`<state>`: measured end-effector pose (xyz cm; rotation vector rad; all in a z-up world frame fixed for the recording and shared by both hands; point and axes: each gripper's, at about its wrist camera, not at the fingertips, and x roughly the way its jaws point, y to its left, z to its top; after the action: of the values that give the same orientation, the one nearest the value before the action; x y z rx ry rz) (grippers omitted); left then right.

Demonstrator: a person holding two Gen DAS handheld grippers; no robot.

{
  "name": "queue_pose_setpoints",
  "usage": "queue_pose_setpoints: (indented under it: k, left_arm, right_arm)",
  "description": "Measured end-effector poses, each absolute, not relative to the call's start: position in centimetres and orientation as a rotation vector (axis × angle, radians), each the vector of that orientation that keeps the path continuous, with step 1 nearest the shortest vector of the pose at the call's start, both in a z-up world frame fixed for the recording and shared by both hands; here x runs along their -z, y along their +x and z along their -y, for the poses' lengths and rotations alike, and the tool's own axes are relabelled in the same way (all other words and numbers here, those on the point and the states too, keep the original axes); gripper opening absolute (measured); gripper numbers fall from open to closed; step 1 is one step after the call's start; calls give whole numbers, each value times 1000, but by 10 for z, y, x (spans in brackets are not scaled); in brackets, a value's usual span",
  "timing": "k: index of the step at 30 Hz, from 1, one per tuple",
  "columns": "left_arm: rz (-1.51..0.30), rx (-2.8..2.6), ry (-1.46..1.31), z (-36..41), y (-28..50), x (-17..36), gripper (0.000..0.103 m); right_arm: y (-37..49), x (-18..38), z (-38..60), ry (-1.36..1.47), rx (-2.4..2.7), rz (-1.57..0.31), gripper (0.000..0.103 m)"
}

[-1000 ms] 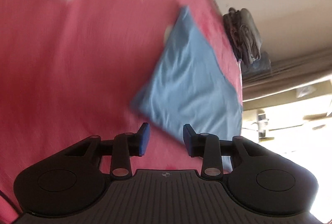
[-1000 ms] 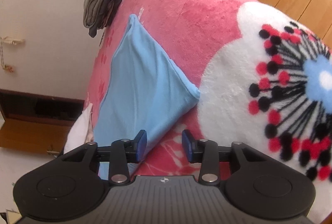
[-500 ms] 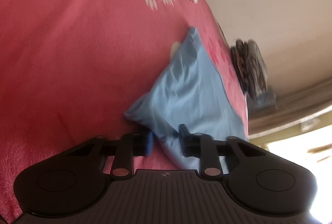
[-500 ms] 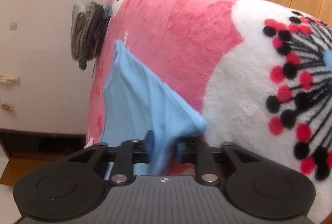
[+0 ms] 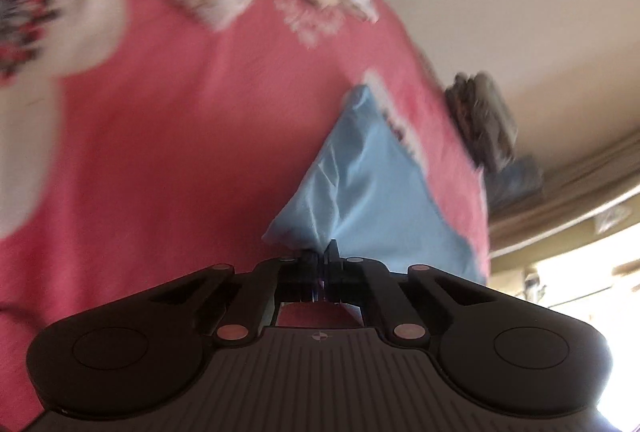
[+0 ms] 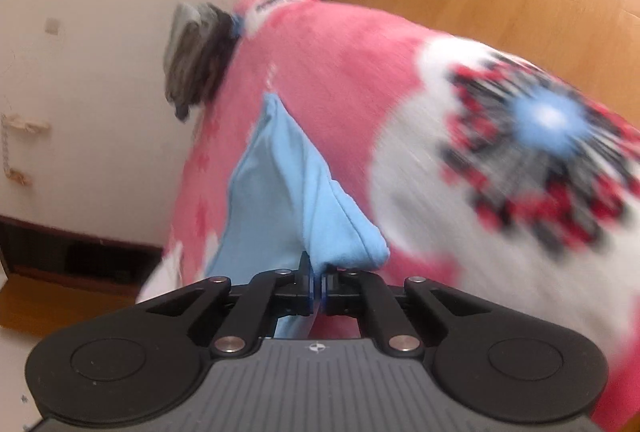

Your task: Fold clothes

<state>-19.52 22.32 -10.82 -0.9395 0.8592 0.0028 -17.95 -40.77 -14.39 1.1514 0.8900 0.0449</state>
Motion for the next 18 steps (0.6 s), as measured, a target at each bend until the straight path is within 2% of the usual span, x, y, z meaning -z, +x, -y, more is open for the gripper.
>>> queue_pose_setpoints:
  k: [3,7,8,10,15,18]
  left_arm:
    - [-944,18,-913,-228,-211,124,1]
    - [-1004,83,-763,-224,-209,128,17]
    - [-999,89,-736,-224,-209,123,26]
    - [-988,81,-678,-226,-214,113,35]
    - [-920,-13,-520,-235,-237,83,36]
    - [-831,-35,-441,-233,-240,65,36]
  right_arm:
    - [-213,157,408,1161,-51,-984,4]
    - [-219,165,409,1004,-72,-1069,13]
    - [-222,157,409,939,-83,-1073,19]
    - [-226,136,411,797,-109,-1071,24]
    - [-239,84,414,442,-171,-1052,25]
    - [-228,68,380,301,-309,-948,22]
